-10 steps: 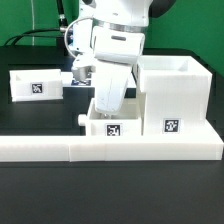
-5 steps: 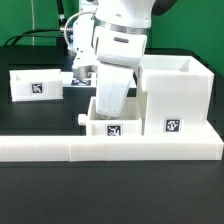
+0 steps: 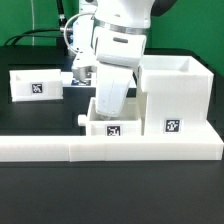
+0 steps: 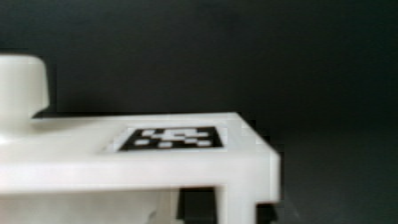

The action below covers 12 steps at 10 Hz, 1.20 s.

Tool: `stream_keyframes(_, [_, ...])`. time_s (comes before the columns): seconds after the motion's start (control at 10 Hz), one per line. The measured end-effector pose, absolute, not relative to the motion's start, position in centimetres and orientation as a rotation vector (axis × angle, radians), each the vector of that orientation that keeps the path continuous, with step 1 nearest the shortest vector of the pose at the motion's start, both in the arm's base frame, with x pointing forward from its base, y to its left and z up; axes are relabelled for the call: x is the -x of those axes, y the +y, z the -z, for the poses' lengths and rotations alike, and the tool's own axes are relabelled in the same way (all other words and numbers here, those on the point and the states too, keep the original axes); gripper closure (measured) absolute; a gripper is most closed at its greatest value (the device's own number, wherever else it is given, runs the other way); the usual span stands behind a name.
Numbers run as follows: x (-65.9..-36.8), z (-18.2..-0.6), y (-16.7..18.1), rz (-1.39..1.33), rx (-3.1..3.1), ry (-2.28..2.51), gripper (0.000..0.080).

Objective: Assemble drawer

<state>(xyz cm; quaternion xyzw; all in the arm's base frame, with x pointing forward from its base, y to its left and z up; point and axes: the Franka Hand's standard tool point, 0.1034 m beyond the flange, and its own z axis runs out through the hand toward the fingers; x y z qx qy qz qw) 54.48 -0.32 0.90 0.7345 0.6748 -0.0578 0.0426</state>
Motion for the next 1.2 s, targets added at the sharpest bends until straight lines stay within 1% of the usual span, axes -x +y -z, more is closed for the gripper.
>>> stream_keyframes(0.1, [-54.7, -1.0, -0.3, 0.162, -2.247, 2.06, 0.0757])
stream_keyframes(0.2, [-54.5, -0.9, -1.0, 0.17, -2.271, 2.041, 0.0757])
stream_keyframes(0.3, [-54.2, -1.0, -2.4, 0.207, -2.282, 2.047, 0.0757])
stream_keyframes(0.6, [-53.5, -0.8, -5.9, 0.19, -2.292, 2.043, 0.0757])
stream_keyframes(0.7, [-53.3, -0.7, -6.5, 0.184, -2.302, 2.031, 0.0757])
stream_keyframes(0.8, [-53.4, -0.7, -6.3, 0.182, -2.302, 2.03, 0.0757])
stream_keyframes(0.9, [-53.3, -0.7, -6.3, 0.184, -2.302, 2.031, 0.0656])
stream_keyframes(1.0, [-53.3, -0.6, -6.3, 0.185, -2.303, 2.03, 0.0656])
stream_keyframes(1.2, [-53.7, -1.1, -5.9, 0.168, -2.289, 2.049, 0.0292])
